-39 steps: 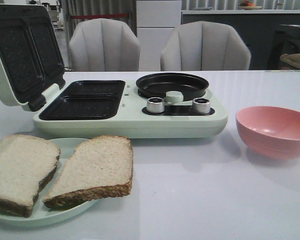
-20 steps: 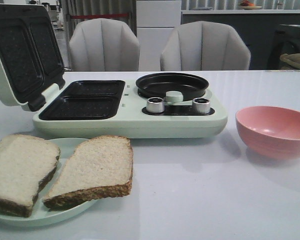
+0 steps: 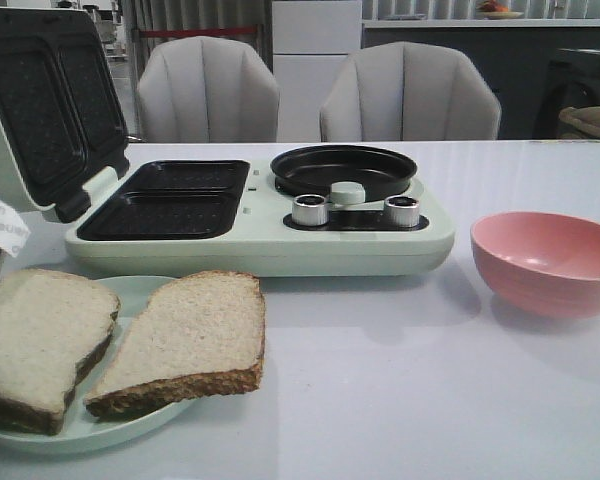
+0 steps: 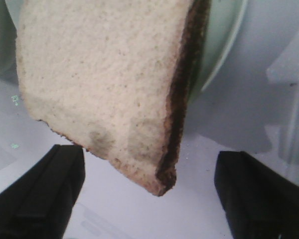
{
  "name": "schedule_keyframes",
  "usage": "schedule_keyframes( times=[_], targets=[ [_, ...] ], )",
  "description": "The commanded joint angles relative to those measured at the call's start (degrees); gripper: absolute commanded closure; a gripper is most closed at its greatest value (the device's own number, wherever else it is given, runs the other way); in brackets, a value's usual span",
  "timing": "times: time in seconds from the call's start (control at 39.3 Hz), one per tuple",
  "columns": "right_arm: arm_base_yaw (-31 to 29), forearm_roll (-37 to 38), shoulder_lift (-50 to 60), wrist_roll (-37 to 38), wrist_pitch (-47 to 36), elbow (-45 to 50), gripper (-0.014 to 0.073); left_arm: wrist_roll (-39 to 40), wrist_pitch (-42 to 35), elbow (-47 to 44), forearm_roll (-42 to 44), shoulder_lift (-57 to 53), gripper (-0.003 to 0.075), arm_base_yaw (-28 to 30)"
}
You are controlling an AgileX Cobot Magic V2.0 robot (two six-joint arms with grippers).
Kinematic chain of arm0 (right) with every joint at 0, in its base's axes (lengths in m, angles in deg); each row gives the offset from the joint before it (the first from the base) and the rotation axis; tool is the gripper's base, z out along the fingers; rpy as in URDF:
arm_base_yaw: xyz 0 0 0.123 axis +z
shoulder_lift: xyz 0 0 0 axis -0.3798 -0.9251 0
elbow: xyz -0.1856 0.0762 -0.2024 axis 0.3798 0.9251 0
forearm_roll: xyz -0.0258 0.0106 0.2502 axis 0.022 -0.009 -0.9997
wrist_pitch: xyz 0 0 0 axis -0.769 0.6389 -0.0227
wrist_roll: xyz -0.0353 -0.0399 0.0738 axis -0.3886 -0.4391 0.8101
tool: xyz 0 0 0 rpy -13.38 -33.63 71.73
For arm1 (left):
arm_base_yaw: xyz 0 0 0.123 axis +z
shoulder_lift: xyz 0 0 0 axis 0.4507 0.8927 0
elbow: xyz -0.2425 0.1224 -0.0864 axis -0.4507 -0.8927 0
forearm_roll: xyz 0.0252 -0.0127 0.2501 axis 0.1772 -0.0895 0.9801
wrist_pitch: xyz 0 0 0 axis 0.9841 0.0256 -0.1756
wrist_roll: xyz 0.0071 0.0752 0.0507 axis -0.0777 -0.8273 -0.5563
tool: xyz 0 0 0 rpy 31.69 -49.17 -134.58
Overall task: Make breakfast with bread and shrimp
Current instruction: 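Grasp the bread slice nearest the left gripper from the green plate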
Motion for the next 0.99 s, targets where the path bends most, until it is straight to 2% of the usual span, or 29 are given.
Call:
schedule_keyframes(
  times=[0.0,0.18,0.59,0.66,0.79,0.97],
  targets=[
    [-0.4,0.8,1.1,-0.5,-5.4,-1.0,0.0441,1.0,-0.4,1.1,4.3,0.6,0.0136,1.3],
    [-0.4,0.8,1.1,-0.5,-5.4,-1.0,0.0441,1.0,-2.7,1.1,9.5,2.7,0.0136,3.2],
    [-0.4,0.8,1.1,-0.5,-5.4,-1.0,0.0441,1.0,-6.5,3.1,15.4,8.0,0.0141,7.6],
    [-0.4,0.8,1.1,-0.5,-5.4,-1.0,0.0441,1.0,-6.8,3.9,16.1,9.0,0.0181,7.8],
    [-0.4,0.8,1.1,-0.5,-5.4,-1.0,0.0441,1.0,-6.4,4.6,16.3,10.2,0.0316,7.8],
    [-0.4,0.8,1.1,-0.5,-5.4,-1.0,0.0441,1.0,-3.8,4.6,14.4,9.6,0.044,7.7]
  ],
)
